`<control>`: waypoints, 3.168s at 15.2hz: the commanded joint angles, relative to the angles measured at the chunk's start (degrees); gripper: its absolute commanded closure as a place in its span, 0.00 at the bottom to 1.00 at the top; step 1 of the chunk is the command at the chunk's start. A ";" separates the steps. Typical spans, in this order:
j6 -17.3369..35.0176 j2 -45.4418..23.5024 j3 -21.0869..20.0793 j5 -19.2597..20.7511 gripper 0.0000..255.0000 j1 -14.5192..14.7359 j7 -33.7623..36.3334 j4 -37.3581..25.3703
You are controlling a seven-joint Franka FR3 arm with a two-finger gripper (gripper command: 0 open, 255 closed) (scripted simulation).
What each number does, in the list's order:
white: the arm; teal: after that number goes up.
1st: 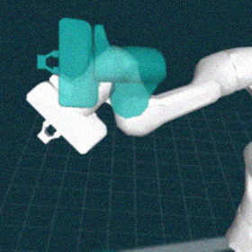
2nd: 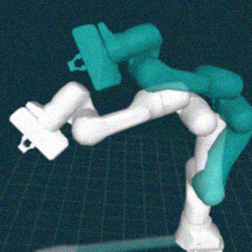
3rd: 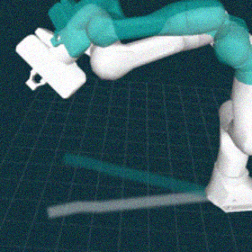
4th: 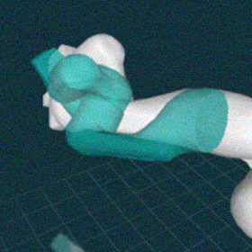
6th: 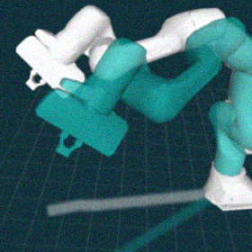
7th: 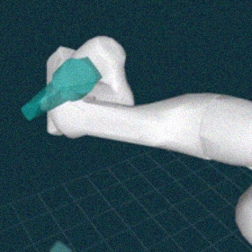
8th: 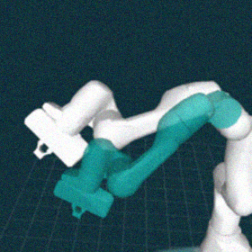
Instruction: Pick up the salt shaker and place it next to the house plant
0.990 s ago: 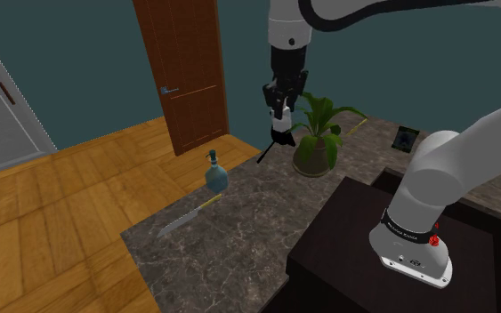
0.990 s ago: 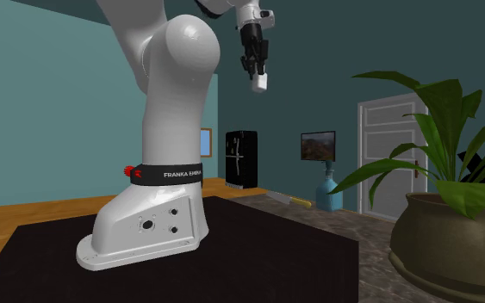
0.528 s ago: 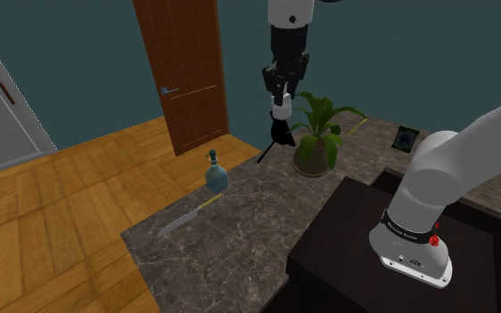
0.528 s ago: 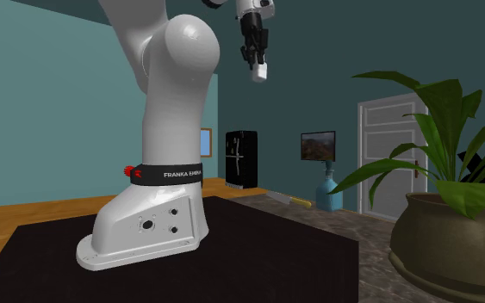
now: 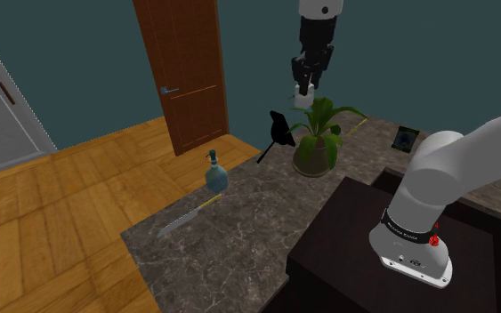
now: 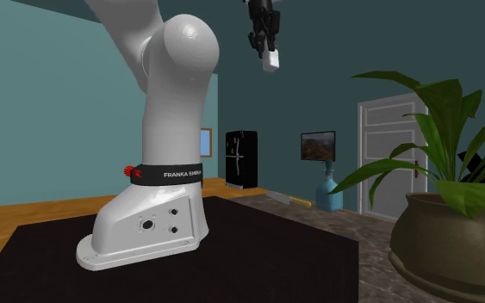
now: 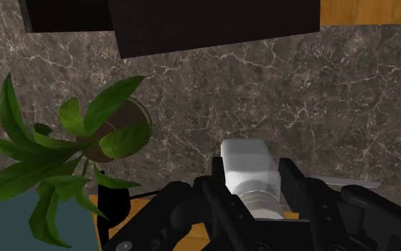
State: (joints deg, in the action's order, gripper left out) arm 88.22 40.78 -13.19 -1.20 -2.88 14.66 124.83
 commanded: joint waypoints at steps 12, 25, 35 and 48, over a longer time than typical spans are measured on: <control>-1.73 9.88 16.69 10.00 1.00 -3.64 -17.41 6.89; -0.46 8.97 34.39 21.56 1.00 -7.41 -35.03 3.37; 3.15 5.72 43.96 26.18 1.00 -7.81 -43.15 0.75; 11.66 8.27 46.75 29.14 1.00 -9.27 -41.76 11.74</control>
State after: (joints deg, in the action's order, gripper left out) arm 99.12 48.98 33.22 27.66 -12.06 -27.16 135.79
